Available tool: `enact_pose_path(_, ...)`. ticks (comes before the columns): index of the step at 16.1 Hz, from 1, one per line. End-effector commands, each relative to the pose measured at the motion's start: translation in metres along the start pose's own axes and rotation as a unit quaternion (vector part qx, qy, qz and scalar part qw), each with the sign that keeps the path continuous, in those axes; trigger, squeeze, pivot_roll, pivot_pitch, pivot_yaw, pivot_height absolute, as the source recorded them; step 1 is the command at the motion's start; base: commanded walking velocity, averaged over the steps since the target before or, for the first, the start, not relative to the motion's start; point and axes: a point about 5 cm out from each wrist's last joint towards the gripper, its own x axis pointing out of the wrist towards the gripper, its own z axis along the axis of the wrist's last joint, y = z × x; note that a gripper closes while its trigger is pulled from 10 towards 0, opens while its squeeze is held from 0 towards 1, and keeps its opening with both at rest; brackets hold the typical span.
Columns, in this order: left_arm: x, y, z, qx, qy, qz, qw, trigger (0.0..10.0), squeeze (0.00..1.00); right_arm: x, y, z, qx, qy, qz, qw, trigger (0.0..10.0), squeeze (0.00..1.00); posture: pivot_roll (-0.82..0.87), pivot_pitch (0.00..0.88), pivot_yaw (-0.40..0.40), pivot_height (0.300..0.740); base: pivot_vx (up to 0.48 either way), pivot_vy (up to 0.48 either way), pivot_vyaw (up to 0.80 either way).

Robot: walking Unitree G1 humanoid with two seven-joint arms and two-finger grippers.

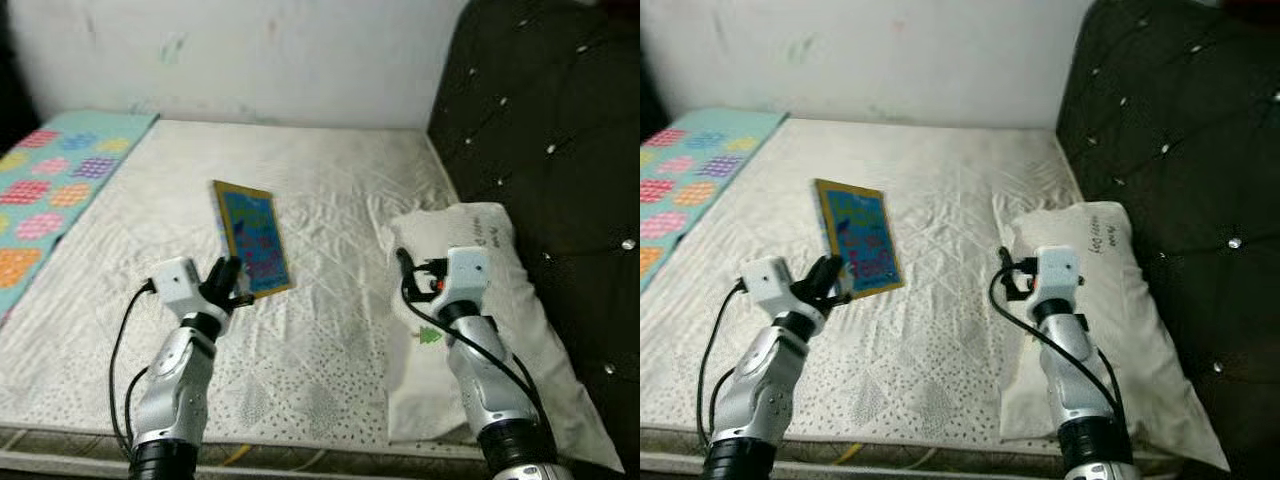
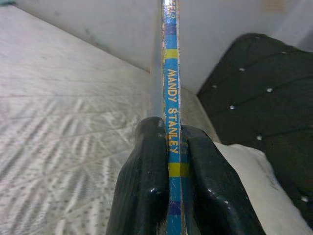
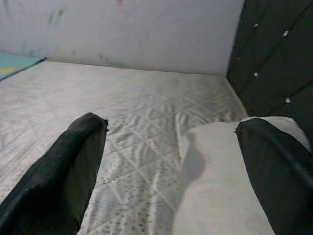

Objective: Clean up the room

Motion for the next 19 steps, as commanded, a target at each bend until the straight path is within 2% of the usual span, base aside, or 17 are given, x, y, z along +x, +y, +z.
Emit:
enact_pose_path(1,0.0031,0.0006,0.0134,0.006,-0.024,-0.004,1.000,10.0,0.00,0.0032,0.0056,0.0043,0.003,-0.007,0.007,1.000,10.0,0.00,-0.09,0.000,-0.002,0.740,0.000,0.480,0.00)
enact_pose_path(7,0.0035,0.0003,0.0133,0.007,-0.024,-0.004,1.000,10.0,0.00,0.0036,0.0053,0.0037,0.004,-0.004,0.007,1.000,10.0,0.00,-0.10,0.000,-0.003,0.740,0.000,0.059,0.00)
enact_pose_path(12,0.0036,0.0006,0.0136,0.006,-0.024,-0.003,1.000,10.0,0.00,0.0032,0.0059,0.0033,0.005,-0.005,0.007,1.000,10.0,0.00,-0.10,0.000,-0.002,0.740,0.000,0.000,-0.75)
enact_pose_path(19,0.0030,-0.0021,0.0165,-0.001,-0.037,-0.019,0.999,10.0,0.00,0.0024,0.0046,0.0031,0.001,-0.005,0.005,1.000,10.0,0.00,-0.10,0.000,-0.003,0.740,0.000,0.000,0.00)
